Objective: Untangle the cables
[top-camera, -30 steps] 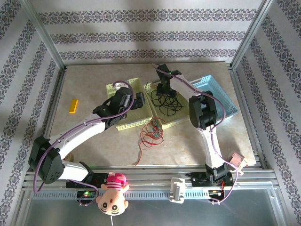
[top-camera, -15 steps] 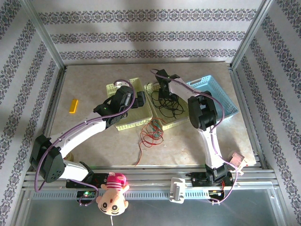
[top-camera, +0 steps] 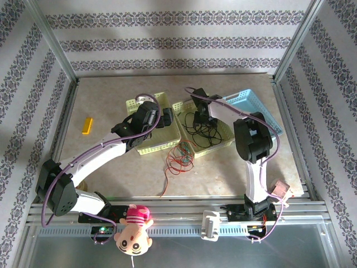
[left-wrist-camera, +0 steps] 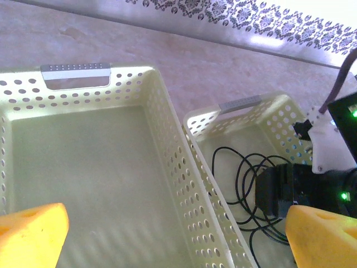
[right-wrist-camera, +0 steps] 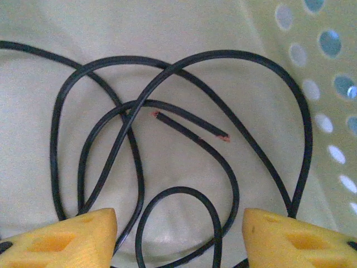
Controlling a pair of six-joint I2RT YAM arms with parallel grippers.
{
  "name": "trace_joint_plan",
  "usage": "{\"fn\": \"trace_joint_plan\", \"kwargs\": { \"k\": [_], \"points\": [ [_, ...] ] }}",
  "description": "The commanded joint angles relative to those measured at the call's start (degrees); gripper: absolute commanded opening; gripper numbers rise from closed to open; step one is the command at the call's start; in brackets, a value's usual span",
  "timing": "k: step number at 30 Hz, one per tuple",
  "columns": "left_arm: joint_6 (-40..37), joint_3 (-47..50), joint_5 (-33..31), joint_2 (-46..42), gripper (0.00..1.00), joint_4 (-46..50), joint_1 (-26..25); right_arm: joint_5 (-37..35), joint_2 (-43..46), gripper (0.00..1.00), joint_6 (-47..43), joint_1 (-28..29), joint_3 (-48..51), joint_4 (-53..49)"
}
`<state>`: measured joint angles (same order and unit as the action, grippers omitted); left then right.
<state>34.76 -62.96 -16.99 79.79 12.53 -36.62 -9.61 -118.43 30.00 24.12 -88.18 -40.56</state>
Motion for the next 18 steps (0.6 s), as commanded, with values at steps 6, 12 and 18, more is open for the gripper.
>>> {"fn": "trace_joint_plan", "kwargs": {
  "k": [6, 12, 18],
  "points": [
    [-0.8, -1.6, 1.3, 1.5, 0.99, 0.8, 0.7, 3.2, 16.1, 0.61, -0.5, 0.4, 10.4, 9.1],
    [0.8, -1.2, 2.4, 3.3, 0.99, 0.6, 0.3, 5.2, 29.8, 0.62, -2.1, 1.4, 20.0, 8.4],
    [0.3, -2.0, 2.0, 5.1, 0.99, 2.2, 0.1, 11.4, 44.4, 0.6, -4.8, 4.9, 31.0, -4.7]
  ]
}}
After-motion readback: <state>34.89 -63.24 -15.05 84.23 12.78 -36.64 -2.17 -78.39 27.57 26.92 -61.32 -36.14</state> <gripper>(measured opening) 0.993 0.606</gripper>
